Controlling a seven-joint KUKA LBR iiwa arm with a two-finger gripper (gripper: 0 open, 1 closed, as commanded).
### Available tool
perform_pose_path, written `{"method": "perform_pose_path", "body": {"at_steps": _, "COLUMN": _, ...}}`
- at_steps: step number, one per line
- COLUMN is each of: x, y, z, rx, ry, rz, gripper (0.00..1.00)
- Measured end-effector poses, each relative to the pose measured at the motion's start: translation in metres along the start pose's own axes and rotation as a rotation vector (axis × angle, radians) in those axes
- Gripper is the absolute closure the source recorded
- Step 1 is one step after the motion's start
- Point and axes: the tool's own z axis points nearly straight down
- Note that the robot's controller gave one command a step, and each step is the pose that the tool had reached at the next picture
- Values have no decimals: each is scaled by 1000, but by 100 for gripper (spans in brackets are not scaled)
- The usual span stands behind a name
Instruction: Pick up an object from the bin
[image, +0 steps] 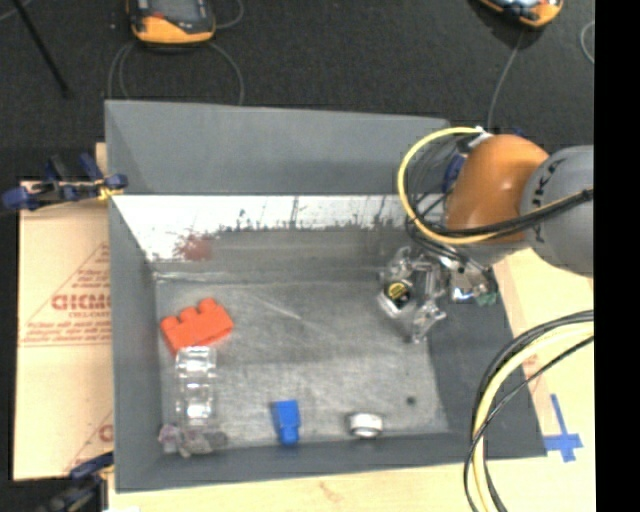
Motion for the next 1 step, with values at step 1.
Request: {"method": "perform_pose_path", "body": {"at_steps": 1, "x": -1, "y": 0, "z": -2, "rx": 3, "ry": -3, "rz": -2, "gripper": 100}}
